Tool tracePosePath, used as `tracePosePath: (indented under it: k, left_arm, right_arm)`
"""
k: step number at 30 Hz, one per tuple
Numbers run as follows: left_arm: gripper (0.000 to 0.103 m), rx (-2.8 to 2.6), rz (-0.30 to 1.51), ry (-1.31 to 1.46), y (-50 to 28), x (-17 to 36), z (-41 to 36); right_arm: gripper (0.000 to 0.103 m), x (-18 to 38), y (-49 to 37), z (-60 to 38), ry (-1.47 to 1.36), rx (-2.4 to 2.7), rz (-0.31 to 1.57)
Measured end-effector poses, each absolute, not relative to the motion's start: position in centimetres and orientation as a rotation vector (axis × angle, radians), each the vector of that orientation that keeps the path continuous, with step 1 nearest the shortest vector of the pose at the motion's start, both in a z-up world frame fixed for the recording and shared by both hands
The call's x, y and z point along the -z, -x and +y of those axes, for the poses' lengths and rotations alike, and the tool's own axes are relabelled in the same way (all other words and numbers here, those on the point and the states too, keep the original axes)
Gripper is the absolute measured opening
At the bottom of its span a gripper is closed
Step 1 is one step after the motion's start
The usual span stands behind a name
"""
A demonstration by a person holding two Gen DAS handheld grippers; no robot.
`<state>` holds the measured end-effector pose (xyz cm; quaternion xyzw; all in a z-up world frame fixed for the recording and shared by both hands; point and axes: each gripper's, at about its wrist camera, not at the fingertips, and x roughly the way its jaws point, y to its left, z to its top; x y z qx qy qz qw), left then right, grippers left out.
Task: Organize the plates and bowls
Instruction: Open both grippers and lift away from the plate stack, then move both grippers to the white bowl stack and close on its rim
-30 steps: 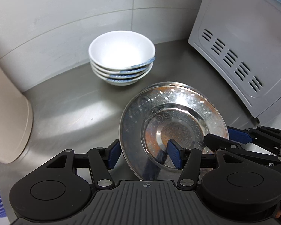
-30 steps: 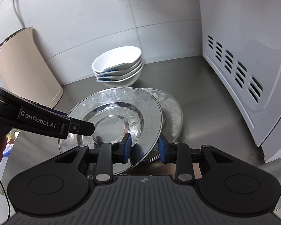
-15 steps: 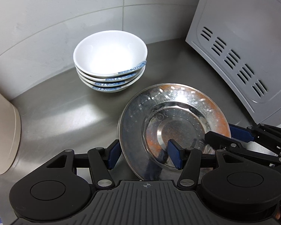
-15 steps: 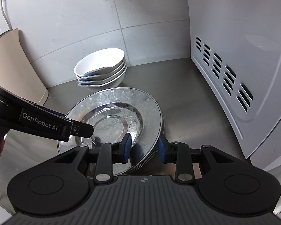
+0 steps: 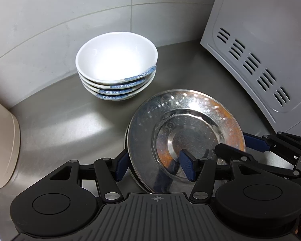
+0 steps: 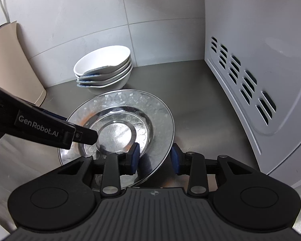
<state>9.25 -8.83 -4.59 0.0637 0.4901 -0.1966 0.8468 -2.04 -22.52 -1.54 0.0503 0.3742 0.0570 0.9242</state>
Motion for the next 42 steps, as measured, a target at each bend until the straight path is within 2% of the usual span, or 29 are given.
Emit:
tracePosePath:
  k: [3,7,14,16,18,35,40,42]
  left_arm:
    - [0.103,0.403,1.032,-0.138,-9.2,4.6,-8.9]
    - [0.103,0.392,1.033,-0.126,-9.1,4.6,-8.6]
    - [0.103,0.364,1.014,-0.099,-8.4,3.7,-7.4]
    - [0.103,0.345,1.009,-0.084,-8.2,3.3,-6.6]
    - [0.103,0.326,1.003,-0.068,-8.0,3.0,-5.7]
    - [0.103,0.162,0.97,-0.01,-11.1,0.3,-2.3]
    - [0.103,0.163,0.955,0.021,-13.0,-0.6,-2.3]
    - [0.103,0.165,0.95,0.027,-13.8,-0.8,-2.5]
  right_arm:
    - [0.047,1.4,2.4,-22.3,-0.087,-0.12,0.753]
    - [0.061,1.0,2.8,-22.1,-0.058,-0.116,0.718]
    - [0.073,0.2,3.5,-22.6,-0.058,-0.103,0.69]
    - [0.082,-0.1,3.6,-22.6,-0.06,-0.106,0.688]
    - [0.086,-0.4,3.7,-22.6,-0.06,-0.11,0.68]
    - [0.088,-3.8,-0.2,-22.1,-0.167,-0.163,0.65]
    - [0.078,-4.3,-1.8,-21.6,-0.182,-0.156,0.622]
    - [0.078,-4.3,-2.5,-21.4,-0.192,-0.16,0.622]
